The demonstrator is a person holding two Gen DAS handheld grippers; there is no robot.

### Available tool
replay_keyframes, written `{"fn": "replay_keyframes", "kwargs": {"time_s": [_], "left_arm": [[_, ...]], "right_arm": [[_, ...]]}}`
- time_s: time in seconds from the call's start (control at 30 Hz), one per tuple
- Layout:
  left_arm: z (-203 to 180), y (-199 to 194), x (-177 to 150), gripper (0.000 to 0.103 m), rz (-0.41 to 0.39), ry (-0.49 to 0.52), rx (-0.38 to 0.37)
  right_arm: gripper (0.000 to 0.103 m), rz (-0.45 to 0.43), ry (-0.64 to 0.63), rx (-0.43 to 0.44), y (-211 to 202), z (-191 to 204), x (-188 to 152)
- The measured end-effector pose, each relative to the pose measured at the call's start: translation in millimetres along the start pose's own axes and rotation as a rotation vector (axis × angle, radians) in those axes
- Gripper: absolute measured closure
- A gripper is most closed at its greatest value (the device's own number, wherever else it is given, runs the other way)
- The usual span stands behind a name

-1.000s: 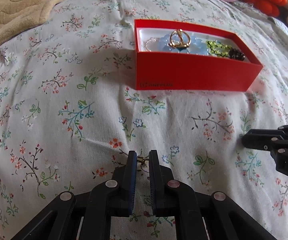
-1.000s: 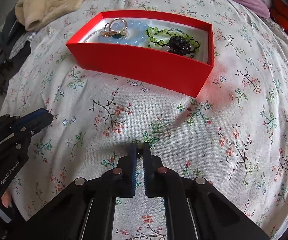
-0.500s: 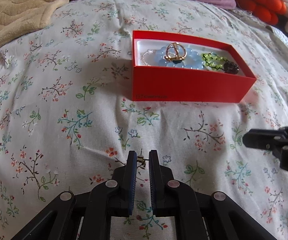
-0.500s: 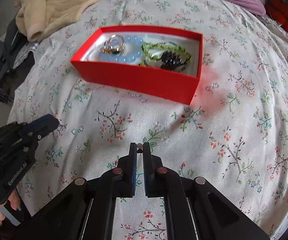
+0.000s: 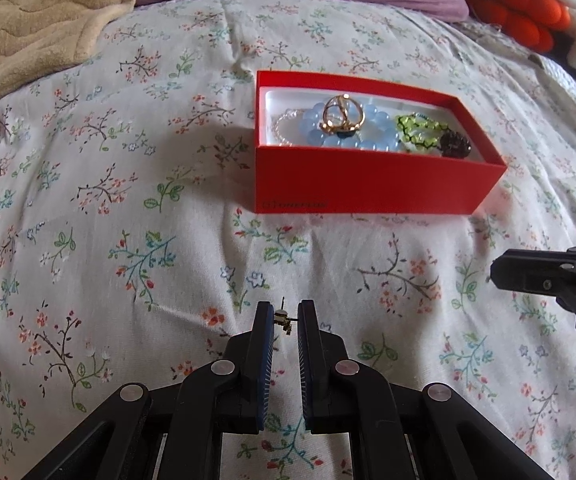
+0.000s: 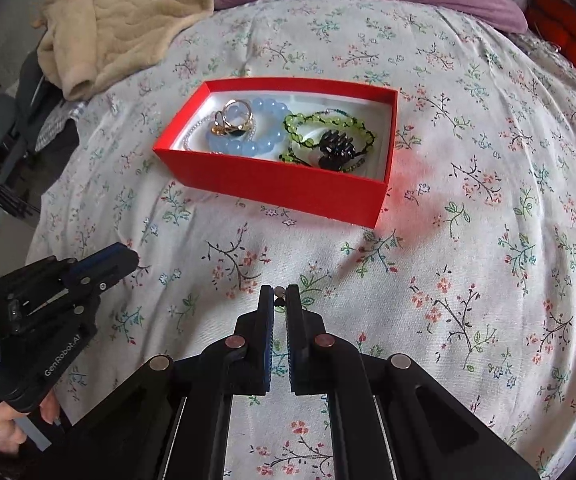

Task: Organize jewelry
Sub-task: 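Carry both earrings into the red box and open both grippers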

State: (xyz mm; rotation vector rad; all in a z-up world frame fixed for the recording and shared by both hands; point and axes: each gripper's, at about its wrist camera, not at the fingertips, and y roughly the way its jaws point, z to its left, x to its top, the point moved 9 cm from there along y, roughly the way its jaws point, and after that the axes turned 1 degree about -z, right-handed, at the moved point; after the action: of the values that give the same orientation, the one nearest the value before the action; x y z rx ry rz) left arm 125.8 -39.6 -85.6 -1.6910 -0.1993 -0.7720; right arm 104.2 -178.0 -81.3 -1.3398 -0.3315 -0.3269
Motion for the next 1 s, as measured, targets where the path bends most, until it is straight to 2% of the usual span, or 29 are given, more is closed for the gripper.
{"fn": "replay_keyframes", "kwargs": {"time_s": [0.23,0.6,1.0], "left_arm": [[-5.7,-2.4,16.1,0.096,-0.025,-0.009,-0.013],[-15.3,-1.9,58.8,0.096,-0.11,-0.044,-0.053],[-26.3,12.9,90.2,0.095,-0.157,-0.054,-0.059]], "right_arm": [[0.097,-0.021,0.02,0.02,-7.7,1.4,9.2],[0.097,-0.081,0.069,0.057,-17.0,6.6,39.3],[0.097,-0.115,0.19,0.06,-11.1,-26.8,70.9]]}}
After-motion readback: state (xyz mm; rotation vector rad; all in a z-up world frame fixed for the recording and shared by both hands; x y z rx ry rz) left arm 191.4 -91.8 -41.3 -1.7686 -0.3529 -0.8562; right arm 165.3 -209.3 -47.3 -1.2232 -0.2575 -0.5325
